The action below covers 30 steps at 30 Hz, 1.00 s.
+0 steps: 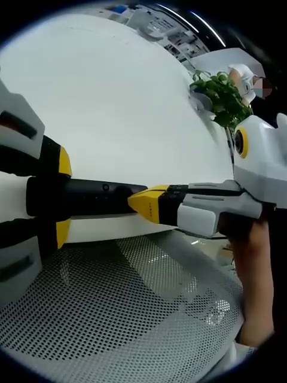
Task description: Press the specified remote control buttons in sequence, fully releasing each button before pressing the next.
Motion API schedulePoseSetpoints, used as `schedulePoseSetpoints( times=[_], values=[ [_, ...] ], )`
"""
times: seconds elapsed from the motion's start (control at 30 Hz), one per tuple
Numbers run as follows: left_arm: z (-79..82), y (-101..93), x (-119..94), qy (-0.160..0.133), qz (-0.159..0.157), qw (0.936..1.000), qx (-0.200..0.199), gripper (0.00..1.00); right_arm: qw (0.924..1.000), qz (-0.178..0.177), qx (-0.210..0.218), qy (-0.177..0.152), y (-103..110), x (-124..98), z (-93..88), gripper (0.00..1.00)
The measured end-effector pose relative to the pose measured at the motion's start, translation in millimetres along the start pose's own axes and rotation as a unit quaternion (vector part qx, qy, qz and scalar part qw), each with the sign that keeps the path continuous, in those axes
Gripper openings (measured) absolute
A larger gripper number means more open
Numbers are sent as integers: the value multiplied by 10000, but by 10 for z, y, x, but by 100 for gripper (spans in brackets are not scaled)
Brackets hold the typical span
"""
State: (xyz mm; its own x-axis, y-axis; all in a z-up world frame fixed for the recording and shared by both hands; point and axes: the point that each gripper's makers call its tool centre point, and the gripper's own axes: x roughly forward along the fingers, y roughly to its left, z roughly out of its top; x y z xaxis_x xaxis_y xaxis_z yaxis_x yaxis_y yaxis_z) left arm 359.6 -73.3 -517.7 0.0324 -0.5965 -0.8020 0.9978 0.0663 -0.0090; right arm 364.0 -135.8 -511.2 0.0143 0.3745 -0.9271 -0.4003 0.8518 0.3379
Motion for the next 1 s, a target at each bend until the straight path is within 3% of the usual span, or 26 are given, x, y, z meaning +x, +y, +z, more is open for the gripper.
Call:
schedulePoseSetpoints(
  times=[0.17,0.33,0.5,0.83,1.0],
  values=[
    [-1,-2,-2,-5,5,10000,-14,24,9998,75,171,-16,-1,-3,-3,0],
    [-1,-4,-1,28,13,10000,-4,24,10000,12,73,-8,12,-5,-13,0],
    [-1,-3,0,53,29,10000,-25,24,9997,81,75,-196,34,-33,58,0],
    [12,-17,9,57,17,10000,24,24,9982,18,-363,-474,93,-14,172,0],
    [19,-15,17,45,11,10000,-15,24,9984,13,-411,-393,87,17,154,0]
  ],
)
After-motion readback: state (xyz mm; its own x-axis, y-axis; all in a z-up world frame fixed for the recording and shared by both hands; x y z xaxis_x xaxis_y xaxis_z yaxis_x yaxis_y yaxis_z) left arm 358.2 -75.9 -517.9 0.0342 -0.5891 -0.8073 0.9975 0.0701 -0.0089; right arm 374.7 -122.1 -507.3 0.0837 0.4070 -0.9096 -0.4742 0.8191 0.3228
